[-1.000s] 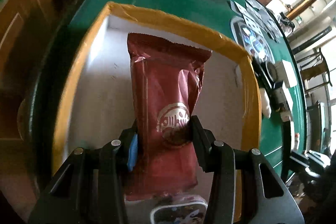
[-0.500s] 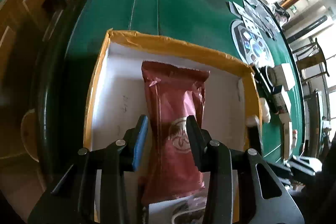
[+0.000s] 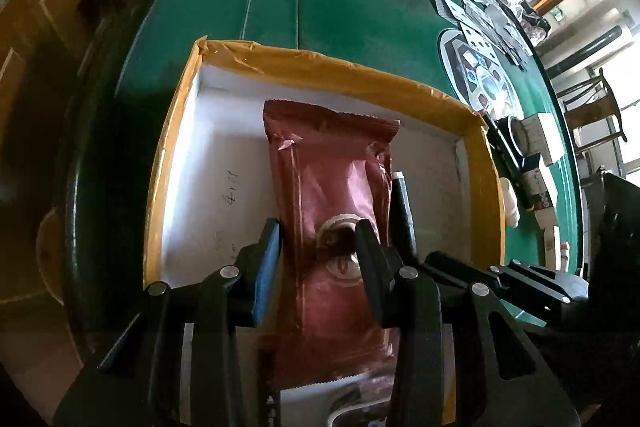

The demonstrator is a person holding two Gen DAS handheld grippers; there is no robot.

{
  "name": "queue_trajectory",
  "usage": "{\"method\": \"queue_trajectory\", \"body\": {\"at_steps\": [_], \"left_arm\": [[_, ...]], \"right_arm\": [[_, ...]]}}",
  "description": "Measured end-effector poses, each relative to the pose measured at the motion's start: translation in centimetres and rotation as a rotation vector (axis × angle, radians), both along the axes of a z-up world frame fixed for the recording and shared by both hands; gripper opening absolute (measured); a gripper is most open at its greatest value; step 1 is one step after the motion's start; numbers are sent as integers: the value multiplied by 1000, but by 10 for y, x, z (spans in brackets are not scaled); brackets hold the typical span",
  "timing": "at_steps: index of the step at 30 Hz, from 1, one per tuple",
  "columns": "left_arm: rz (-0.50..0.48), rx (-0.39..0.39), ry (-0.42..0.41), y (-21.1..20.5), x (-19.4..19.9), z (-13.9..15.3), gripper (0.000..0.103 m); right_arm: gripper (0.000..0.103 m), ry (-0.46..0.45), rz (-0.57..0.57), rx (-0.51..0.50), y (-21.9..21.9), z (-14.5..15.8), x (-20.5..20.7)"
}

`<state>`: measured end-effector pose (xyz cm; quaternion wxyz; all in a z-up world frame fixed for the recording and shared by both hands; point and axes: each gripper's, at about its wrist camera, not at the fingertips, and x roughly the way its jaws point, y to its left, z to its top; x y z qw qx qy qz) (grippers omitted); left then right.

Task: Organize objects
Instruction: 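Lower the red bag and black marker into the tray and open both grippers, then grasp a black marker with the left gripper while the right grasps a white medicine box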

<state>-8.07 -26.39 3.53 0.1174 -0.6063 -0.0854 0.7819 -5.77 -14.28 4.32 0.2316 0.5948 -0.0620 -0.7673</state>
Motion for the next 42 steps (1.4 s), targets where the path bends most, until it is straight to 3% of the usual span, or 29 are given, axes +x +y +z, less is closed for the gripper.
{"method": "queue_trajectory", "body": {"at_steps": [3,5,6,9,11,14,21,27,33,42], "left_arm": [[13,-11,7,2,3,6,38],[17,-20,15,5,5,12,40],[19,-22,19,6,6,15,42],[34,6,30,14,11,27,46],[41,20,36,23,15,35,55],[28,51,40,45,19,46,58],[-68,72,31,129,16,62,58],[-132,52,-10,198,-5,54,58],[-63,33,-104,229,-40,26,57],[12,18,-151,251,-65,-10,57]], "right_arm": [[17,1,-9,-20,7,5,3],[42,29,-21,-47,17,14,7],[48,44,-26,-63,20,19,10],[54,96,-33,-109,42,38,20],[64,120,-43,-122,59,45,28],[73,134,-92,-130,93,46,40],[74,89,-227,-77,181,24,62],[74,104,-320,-86,236,29,72],[74,113,-395,-93,276,34,83],[74,127,-484,-94,319,38,100]]}}
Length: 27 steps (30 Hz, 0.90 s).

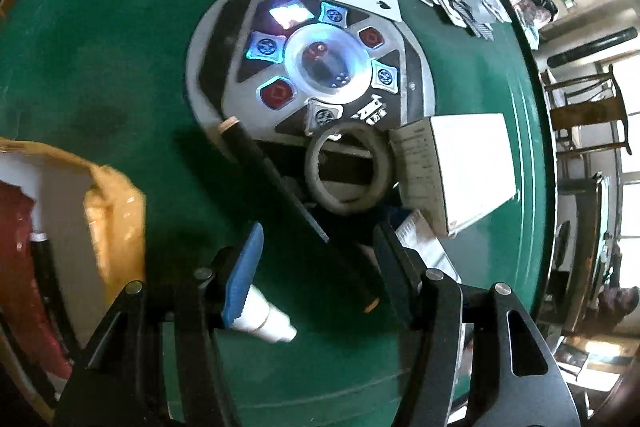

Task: Organize objects
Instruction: 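Grasp a black marker with the left gripper while the right grasps a white medicine box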

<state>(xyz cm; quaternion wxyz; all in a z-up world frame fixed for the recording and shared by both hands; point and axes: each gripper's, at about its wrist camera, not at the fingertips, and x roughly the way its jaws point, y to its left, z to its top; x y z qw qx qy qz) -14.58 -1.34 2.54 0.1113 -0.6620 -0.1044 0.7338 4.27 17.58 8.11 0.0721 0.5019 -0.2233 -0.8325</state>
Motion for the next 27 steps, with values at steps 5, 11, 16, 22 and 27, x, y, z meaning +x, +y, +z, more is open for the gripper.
{"method": "queue_trajectory", "body": {"at_steps": [5,11,16,22,27], "left_arm": [[-12,-66,10,12,0,-8,43],[-94,-136,50,20,8,-8,19],[-170,-163,61,24,29,-9,15],[-248,-124,20,24,78,-10,14],[-299,-92,-11,11,125,-11,14]], "right_arm": [[74,-7,-34,3,18,-2,7],[74,-2,-47,1,26,0,8],[74,8,-27,0,23,2,1],[74,20,22,13,18,2,-12],[74,19,110,74,10,-1,-31]]}}
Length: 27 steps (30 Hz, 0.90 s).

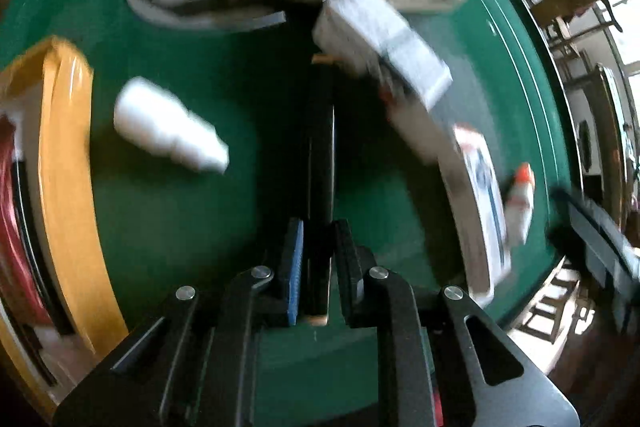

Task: Organize objects
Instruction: 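Grasp a black marker with the left gripper while the right grasps a white medicine box, then carry the black marker and white medicine box toward the tray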

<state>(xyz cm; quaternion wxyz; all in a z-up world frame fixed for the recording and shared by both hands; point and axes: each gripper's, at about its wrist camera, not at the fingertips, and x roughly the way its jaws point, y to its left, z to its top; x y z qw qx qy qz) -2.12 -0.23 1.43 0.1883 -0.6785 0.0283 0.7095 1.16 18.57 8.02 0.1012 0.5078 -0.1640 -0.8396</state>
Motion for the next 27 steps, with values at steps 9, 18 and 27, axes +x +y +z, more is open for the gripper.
{"method": "queue_trajectory", "body": {"at_steps": [9,18,27], "left_arm": [[58,42,-36,-50,32,-2,14],[112,54,-27,-67,27,5,14],[104,16,-7,-67,13,11,17]], "right_arm": [[73,-22,292,110,-52,-8,-64],[42,-57,386,274,-97,-31,-117],[33,-75,322,162,-85,-37,-92]]}}
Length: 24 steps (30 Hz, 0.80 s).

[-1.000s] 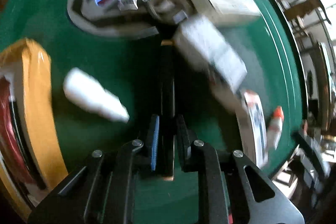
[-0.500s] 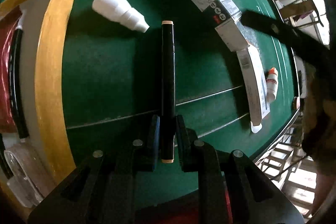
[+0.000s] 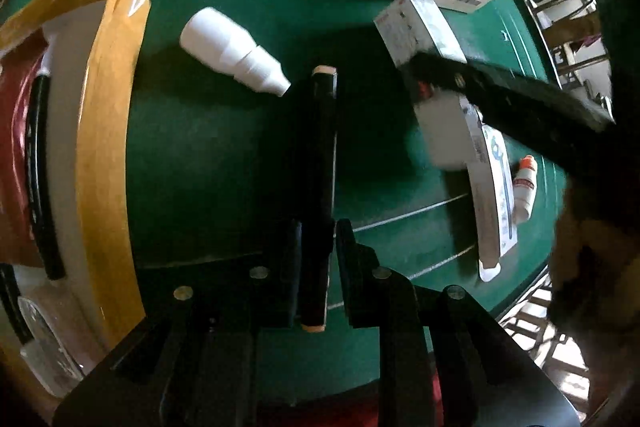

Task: Organize objects
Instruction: 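Carry the black marker and white medicine box toward the tray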

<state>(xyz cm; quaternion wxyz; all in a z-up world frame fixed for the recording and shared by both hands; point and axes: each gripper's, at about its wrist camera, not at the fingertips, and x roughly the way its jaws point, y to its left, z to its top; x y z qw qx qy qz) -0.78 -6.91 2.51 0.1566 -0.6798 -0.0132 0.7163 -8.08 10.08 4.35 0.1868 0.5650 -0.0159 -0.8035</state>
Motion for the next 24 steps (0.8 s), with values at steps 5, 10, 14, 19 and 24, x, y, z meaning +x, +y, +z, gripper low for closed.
{"method": "queue_trajectory", "body": {"at_steps": [5,10,14,19,24], "left_arm": [[-44,-45,43,10,6,3,16],[-35,-16,56,0,7,3,14],[-31,1,57,11,12,1,14],[-42,12,62,11,16,5,14],[-56,11,68,10,20,11,14]], "right_arm": [[34,-1,-38,-57,11,9,31],[34,28,-62,-76,22,21,51],[34,26,-81,-88,28,25,62],[34,16,-87,-87,28,22,69],[34,16,-82,-86,26,22,70]]}}
